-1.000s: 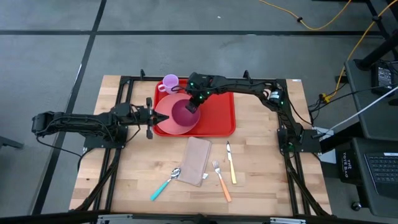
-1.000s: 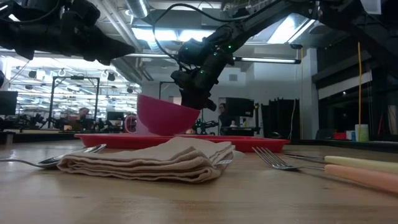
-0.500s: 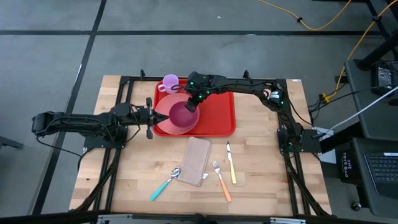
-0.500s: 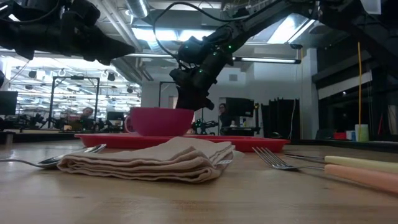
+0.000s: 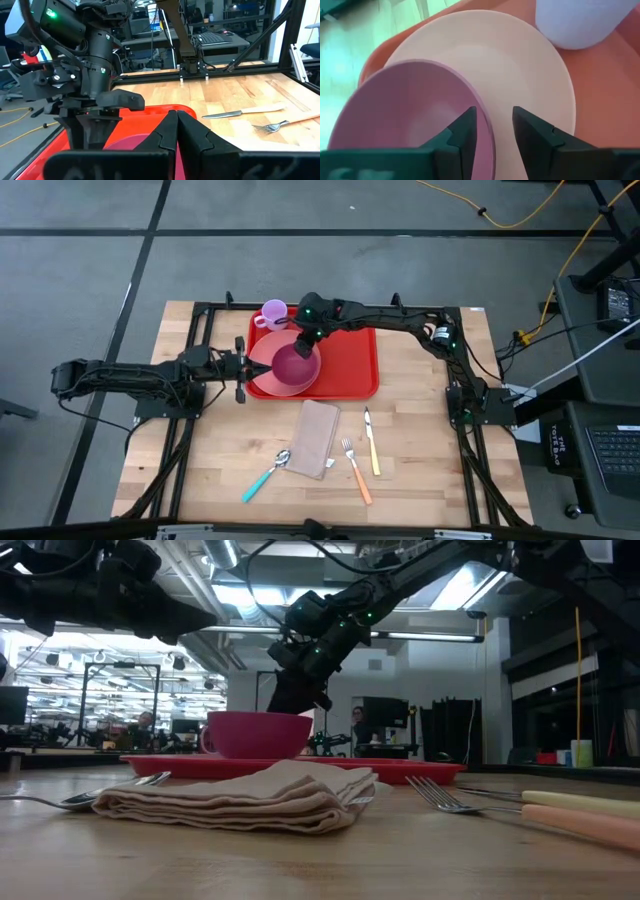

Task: Set up tray
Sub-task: Put the pink bowl on top of the light orange plate

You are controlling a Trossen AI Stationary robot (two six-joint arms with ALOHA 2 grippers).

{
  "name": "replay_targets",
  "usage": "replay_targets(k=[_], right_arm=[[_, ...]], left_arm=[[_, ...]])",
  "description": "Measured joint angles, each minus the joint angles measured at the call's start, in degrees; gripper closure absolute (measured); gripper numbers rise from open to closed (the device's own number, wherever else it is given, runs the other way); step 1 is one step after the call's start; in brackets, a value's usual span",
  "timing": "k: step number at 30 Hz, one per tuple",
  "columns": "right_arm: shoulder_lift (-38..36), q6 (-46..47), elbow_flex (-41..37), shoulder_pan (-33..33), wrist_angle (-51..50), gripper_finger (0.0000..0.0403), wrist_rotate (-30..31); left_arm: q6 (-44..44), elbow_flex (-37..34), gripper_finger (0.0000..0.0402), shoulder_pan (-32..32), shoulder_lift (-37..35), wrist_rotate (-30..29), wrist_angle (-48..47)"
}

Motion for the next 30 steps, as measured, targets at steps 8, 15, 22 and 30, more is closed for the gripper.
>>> replay_targets(k=[8,15,22,30], right_arm=[[-0.3,-4.0,2.1,0.0,-3.1,0.0272,0.6],[-0.3,-12.0,14.5,0.9,-15.9,0.0284,9.8],[-0.4,-17.9,23.7,2.6,-21.5,0.0359,9.2],[-2.9,-16.9,22.0,2.4,-23.7,0.0394,9.0]], left_arm=[[0.0,0.0,0.0398,0.0,0.0,0.0,0.6],[0.0,0.0,0.0398,0.0,0.0,0.1,1.5],[3.3,0.0,0.0399,-1.4,0.5,-0.2,-0.9],[3.5,0.0,0.0399,-5.1,0.5,-3.9,-1.0]])
